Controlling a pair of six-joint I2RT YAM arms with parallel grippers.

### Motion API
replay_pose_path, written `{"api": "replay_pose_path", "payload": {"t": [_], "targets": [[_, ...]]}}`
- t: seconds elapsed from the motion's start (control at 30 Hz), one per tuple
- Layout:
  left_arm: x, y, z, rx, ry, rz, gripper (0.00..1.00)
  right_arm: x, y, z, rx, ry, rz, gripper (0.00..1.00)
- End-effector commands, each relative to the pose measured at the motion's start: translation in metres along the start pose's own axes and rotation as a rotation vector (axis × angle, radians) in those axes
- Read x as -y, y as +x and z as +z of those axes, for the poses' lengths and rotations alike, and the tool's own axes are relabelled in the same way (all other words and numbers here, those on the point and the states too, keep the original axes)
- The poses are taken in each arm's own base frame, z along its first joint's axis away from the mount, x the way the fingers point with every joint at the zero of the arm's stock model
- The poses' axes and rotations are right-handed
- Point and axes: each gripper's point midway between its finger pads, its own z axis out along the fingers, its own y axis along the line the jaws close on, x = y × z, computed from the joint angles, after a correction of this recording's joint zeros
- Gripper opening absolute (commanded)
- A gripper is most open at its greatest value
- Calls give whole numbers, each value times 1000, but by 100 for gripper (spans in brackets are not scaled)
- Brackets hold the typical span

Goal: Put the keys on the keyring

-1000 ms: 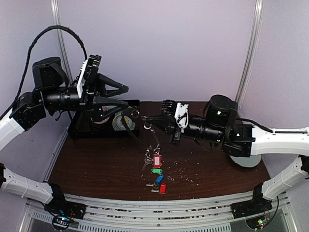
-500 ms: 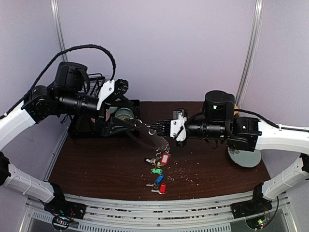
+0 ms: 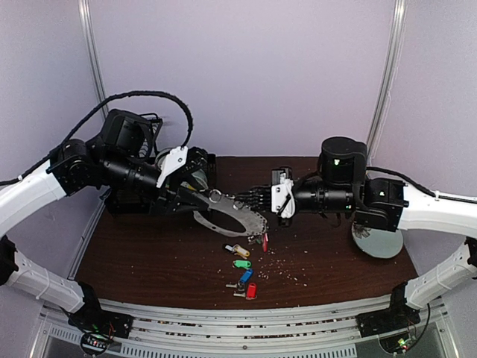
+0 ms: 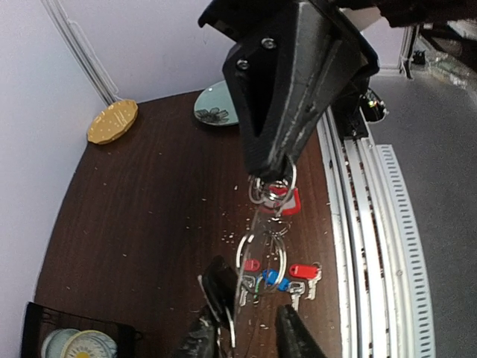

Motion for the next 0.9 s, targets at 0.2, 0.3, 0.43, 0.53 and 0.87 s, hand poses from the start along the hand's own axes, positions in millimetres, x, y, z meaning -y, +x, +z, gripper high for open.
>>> {"api": "replay_pose_path", "payload": {"t": [0.2, 0.3, 0.43, 0.53, 0.87], "targets": [[1, -7, -1, 54, -12, -18, 0, 33, 26, -9, -170, 174, -207, 0], [-1, -7, -1, 58, -25, -31, 0, 44, 42, -5, -255, 240, -263, 0], [-2, -6, 0, 65, -31, -44, 0, 48, 48, -2, -266, 286, -274, 0], [-1, -7, -2, 81, -36, -38, 0, 38, 40, 2, -195, 249, -239, 0], [-4, -6, -3, 94, -65, -15, 0, 32, 33, -5, -76, 277, -114, 0]]}}
